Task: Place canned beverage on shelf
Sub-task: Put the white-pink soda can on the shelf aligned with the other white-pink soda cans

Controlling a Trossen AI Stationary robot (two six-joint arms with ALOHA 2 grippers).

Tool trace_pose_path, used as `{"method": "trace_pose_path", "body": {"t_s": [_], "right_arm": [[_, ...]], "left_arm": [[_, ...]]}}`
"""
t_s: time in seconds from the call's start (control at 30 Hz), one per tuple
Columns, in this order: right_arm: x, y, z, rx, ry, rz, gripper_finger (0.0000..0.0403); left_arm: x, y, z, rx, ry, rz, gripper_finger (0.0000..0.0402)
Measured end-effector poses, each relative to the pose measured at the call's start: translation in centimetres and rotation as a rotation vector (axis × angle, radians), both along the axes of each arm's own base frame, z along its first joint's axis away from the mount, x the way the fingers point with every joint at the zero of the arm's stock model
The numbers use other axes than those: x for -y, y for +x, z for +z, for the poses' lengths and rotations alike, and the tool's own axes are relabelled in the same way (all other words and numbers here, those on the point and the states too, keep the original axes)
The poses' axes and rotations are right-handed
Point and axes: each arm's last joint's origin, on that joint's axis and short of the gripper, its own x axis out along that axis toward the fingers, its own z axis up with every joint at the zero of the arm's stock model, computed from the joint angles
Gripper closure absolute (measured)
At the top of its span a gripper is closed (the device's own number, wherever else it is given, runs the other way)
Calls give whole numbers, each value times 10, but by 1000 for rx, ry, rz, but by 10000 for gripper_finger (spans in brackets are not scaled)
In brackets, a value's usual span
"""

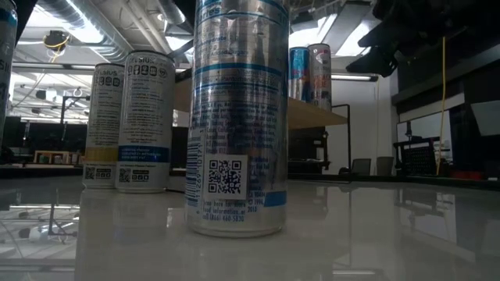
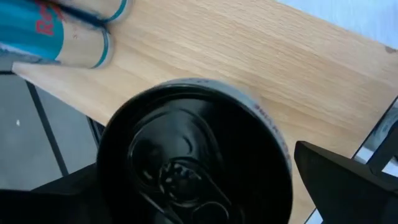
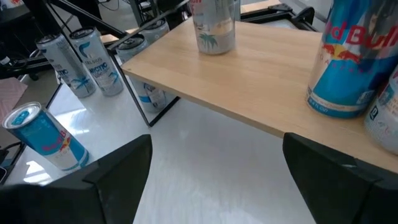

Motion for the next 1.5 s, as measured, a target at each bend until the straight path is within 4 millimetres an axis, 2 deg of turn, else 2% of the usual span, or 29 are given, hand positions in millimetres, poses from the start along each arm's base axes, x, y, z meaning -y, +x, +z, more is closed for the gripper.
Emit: {"method": "trace_pose_path", "body": {"t_s": [0.2, 0.4, 0.8, 0.97, 1.07, 1.17, 1.33, 1.5], "right_arm": [[0, -1, -1, -13, 3, 0, 47], [0, -1, -1, -13, 3, 0, 47], [0, -1, -1, -15, 3, 0, 47], [0, -1, -1, -15, 3, 0, 47], [0, -1, -1, -14, 3, 0, 47], [0, -1, -1, -14, 3, 0, 47], [0, -1, -1, -14, 3, 0, 47], [0, -1, -1, -14, 3, 0, 47]], "left_arm": [[-3, -9, 8, 30, -11, 80, 5], [-2, -31, 25, 57, -28, 164, 5], [12, -101, 77, 294, -120, 386, 5], [20, -115, 85, 390, -128, 409, 5], [24, -118, 74, 444, -102, 424, 5], [28, -121, 51, 498, -105, 416, 5], [34, -124, -1, 626, -146, 406, 5], [35, -129, -51, 728, -205, 473, 5]]}}
